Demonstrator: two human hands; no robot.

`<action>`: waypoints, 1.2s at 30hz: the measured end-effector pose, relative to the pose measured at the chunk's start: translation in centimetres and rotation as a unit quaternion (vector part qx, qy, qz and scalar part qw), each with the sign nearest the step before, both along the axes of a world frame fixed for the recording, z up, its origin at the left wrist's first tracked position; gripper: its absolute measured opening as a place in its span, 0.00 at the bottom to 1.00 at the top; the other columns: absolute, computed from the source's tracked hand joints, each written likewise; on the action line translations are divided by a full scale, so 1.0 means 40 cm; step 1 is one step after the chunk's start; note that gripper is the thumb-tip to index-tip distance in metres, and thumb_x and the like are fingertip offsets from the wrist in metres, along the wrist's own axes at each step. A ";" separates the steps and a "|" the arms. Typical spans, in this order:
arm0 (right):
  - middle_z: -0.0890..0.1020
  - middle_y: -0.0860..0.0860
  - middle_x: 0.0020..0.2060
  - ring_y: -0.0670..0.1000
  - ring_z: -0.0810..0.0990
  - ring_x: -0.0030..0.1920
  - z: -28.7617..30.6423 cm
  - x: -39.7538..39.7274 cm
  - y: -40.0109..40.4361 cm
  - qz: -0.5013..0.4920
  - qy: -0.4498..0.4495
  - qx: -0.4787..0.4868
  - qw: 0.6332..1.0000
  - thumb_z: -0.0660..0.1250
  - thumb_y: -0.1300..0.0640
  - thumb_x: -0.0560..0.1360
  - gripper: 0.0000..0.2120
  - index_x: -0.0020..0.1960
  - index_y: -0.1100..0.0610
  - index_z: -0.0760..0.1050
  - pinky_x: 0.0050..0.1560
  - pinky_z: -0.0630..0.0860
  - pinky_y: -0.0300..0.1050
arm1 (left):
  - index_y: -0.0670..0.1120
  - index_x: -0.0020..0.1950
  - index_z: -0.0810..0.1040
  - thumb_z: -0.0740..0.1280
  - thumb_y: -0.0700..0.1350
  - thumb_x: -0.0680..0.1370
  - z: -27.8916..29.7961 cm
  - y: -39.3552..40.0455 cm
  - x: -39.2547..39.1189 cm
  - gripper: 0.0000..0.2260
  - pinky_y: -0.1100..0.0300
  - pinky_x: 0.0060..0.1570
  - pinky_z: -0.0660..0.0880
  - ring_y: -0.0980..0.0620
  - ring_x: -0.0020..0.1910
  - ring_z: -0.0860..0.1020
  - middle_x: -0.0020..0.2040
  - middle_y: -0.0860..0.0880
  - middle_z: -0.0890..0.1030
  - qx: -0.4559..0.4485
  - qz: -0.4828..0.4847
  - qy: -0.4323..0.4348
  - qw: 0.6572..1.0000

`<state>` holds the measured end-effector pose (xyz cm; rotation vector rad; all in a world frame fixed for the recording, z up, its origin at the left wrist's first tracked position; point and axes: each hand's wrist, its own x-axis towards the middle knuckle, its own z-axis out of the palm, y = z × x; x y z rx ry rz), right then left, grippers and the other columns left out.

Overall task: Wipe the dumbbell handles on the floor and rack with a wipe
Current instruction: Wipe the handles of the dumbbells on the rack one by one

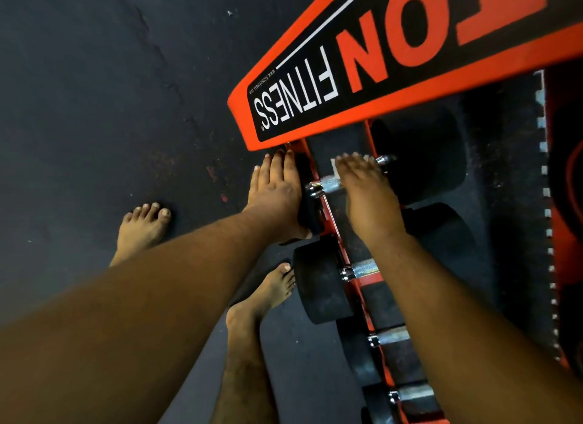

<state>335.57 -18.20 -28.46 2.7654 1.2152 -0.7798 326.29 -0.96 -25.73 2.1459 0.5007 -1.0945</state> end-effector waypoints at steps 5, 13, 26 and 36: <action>0.73 0.58 0.73 0.57 0.66 0.76 -0.019 -0.107 0.005 0.016 0.045 0.059 0.997 0.65 0.73 0.72 0.29 0.73 0.62 0.71 0.78 0.59 0.55 | 0.39 0.80 0.32 0.81 0.60 0.65 -0.001 0.000 0.000 0.67 0.45 0.79 0.38 0.40 0.81 0.36 0.82 0.39 0.37 -0.002 -0.003 -0.001 1.000; 0.83 0.51 0.58 0.50 0.81 0.59 0.043 -0.204 0.003 -0.702 0.122 0.269 0.647 0.60 0.64 0.83 0.17 0.68 0.53 0.78 0.61 0.76 0.36 | 0.39 0.80 0.33 0.81 0.59 0.65 0.001 0.004 -0.001 0.66 0.44 0.79 0.39 0.39 0.81 0.36 0.82 0.38 0.38 -0.003 -0.006 -0.001 1.000; 0.84 0.57 0.52 0.52 0.83 0.49 0.016 -0.037 0.127 -0.847 0.234 0.366 0.306 0.58 0.69 0.81 0.12 0.55 0.62 0.79 0.54 0.81 0.46 | 0.39 0.81 0.33 0.80 0.59 0.67 0.007 0.005 0.002 0.65 0.45 0.79 0.38 0.39 0.81 0.36 0.82 0.38 0.38 -0.002 -0.007 -0.001 1.000; 0.84 0.55 0.51 0.53 0.83 0.49 0.026 -0.011 0.138 -0.837 0.255 0.383 0.295 0.68 0.63 0.77 0.06 0.53 0.58 0.78 0.42 0.78 0.41 | 0.40 0.81 0.34 0.81 0.60 0.66 0.006 0.004 0.001 0.66 0.46 0.79 0.38 0.40 0.81 0.37 0.82 0.39 0.39 0.002 -0.005 -0.002 1.000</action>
